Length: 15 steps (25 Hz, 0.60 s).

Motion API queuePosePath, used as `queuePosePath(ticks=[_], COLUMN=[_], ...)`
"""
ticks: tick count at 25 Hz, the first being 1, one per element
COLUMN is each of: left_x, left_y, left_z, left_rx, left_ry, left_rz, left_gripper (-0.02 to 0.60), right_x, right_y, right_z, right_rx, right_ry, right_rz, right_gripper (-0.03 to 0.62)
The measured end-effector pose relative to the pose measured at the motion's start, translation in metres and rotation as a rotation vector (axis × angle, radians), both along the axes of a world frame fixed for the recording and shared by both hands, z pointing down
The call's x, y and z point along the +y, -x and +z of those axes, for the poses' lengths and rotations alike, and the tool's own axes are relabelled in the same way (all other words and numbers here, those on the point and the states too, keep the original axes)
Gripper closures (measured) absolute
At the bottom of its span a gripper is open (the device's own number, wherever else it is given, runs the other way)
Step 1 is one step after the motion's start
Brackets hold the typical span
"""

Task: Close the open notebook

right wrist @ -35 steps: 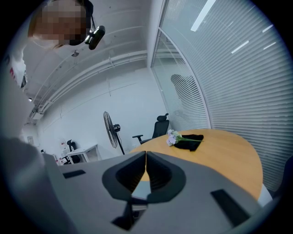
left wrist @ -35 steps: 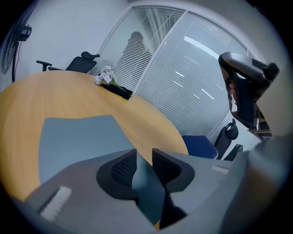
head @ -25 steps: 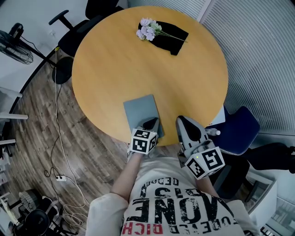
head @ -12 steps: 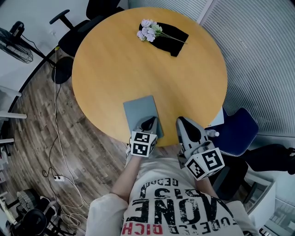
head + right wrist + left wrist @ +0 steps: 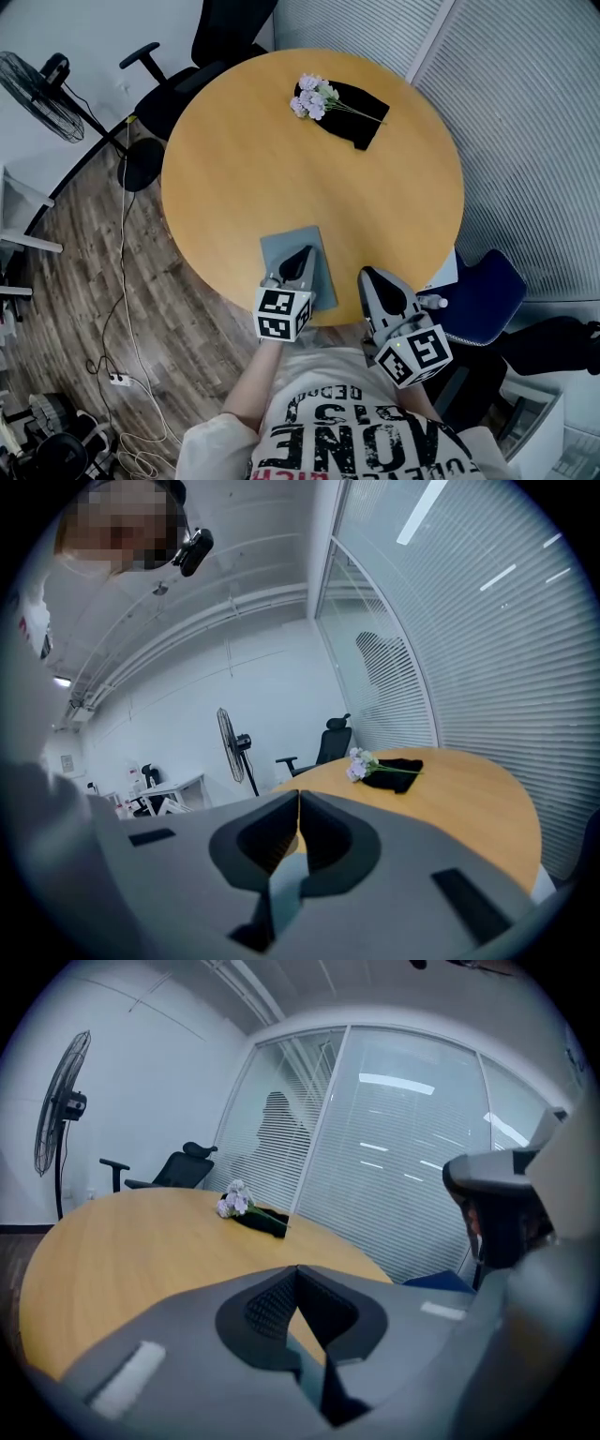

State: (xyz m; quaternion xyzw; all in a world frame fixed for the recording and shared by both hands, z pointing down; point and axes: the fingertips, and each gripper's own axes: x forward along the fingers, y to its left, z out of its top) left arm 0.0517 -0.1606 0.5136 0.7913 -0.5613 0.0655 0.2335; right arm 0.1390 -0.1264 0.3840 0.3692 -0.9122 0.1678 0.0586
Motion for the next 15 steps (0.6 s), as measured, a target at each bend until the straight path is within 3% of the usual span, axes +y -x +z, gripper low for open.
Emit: queuePosePath(ticks=[8, 15], left_x=[-0.005, -0.002], left_y=[0.019, 0.032], left_z=[-0.066, -0.092], left_rx=[0.001, -0.01], left_ry=[-0.137, -0.198], left_rz=[-0.033, -0.039], left_gripper=[0.571, 0.571], right_x=[-0.001, 0.0], right_y=[0.005, 0.008], right_z=[-0.01, -0.013], right_rx=[-0.018, -0.018], right_ry=[-0.021, -0.04], right_rz=[-0.014, -0.012], right_gripper=[0.582, 0.582])
